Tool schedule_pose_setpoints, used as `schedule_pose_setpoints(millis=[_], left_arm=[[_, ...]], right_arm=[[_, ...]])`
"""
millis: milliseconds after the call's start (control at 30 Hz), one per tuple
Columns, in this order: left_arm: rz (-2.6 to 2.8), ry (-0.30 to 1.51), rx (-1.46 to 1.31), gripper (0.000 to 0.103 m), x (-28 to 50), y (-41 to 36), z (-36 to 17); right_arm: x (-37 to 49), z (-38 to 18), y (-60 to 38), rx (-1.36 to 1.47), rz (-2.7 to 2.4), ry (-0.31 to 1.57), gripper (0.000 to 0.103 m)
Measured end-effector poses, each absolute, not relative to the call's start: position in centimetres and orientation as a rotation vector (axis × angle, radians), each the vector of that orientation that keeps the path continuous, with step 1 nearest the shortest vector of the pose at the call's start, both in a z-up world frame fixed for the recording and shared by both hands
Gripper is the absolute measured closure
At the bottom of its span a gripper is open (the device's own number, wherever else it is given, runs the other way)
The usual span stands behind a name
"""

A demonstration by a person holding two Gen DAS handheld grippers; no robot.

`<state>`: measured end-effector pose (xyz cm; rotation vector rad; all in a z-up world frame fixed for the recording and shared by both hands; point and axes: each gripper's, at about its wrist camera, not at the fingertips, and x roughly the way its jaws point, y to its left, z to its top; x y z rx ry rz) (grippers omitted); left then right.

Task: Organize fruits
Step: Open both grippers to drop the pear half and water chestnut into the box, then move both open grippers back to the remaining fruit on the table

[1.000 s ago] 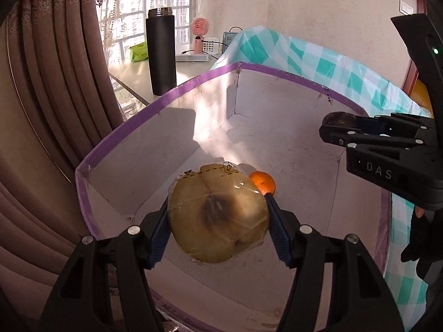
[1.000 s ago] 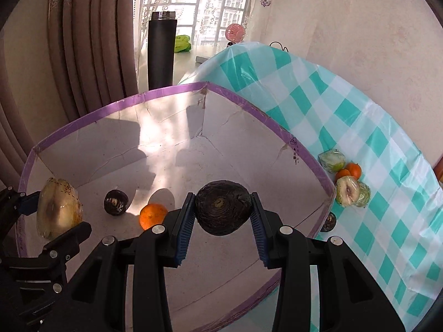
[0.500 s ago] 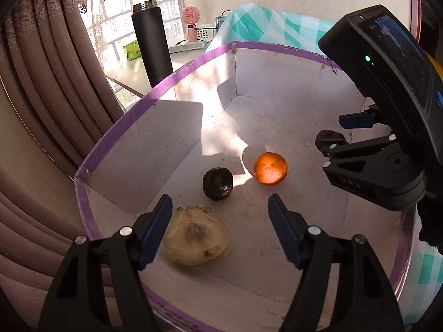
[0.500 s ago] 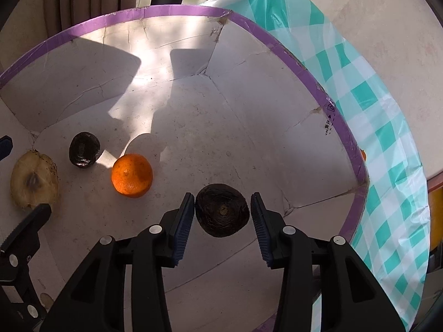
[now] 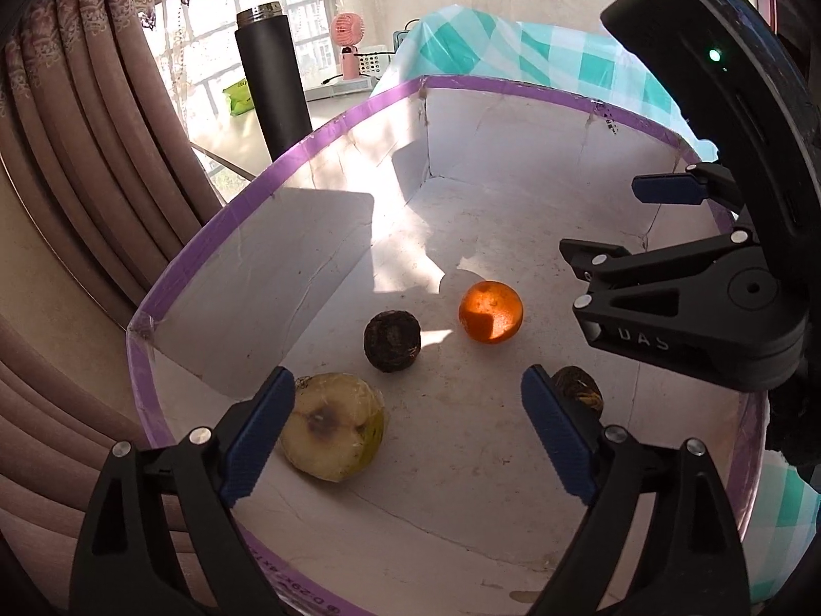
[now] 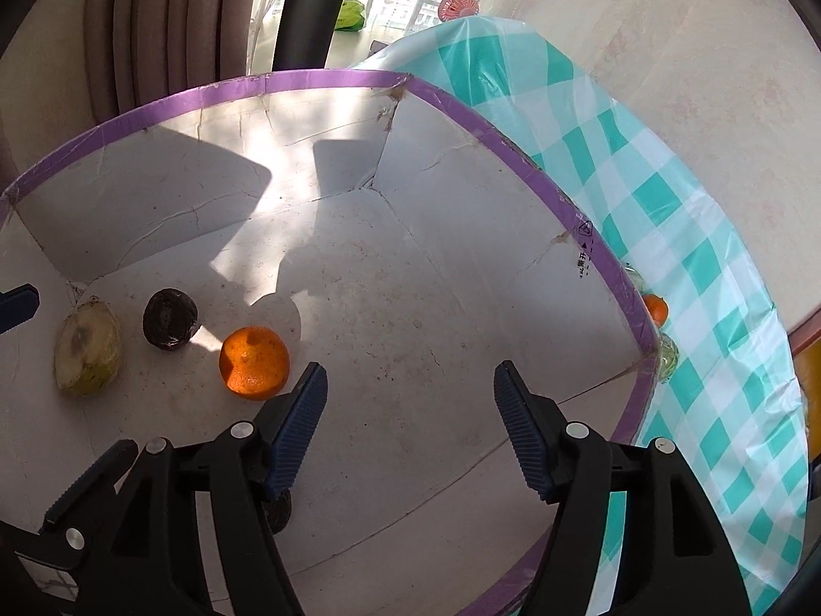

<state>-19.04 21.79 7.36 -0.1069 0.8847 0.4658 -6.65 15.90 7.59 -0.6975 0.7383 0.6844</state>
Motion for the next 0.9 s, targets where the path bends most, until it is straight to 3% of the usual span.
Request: schedule_pose_setpoints(millis=[200,333,500,633,900], left_arm=[[0.531,0.833,-0.082,0.012,-19.4,21.3,8.2],[0.551,0.654,-0.060,0.001,-20.9,19.9,10.8],[0.491,0.412,-0.044,0.002,-23.0,16.5,14.1],[0.357,0.271,-0.035,0.002,-23.8,13.5,14.7],[0.131,0.256,0.071,0.002,-22.7,7.6,13.3]], right_arm=[[-7.2,9.5,14.1,-0.550,0.764,0.614,0.025],[-7.2,11.7,11.1,-0.407,0.749,0.492,0.017],[-4.2,13.5,3.6,-0.163,0.638,0.399,0.017],[0.4,11.6,-2.6,-0.056,0.454,0.476,0.017],[6.3,2.2,-2.2,-0.268,0.394,0.774,0.020]])
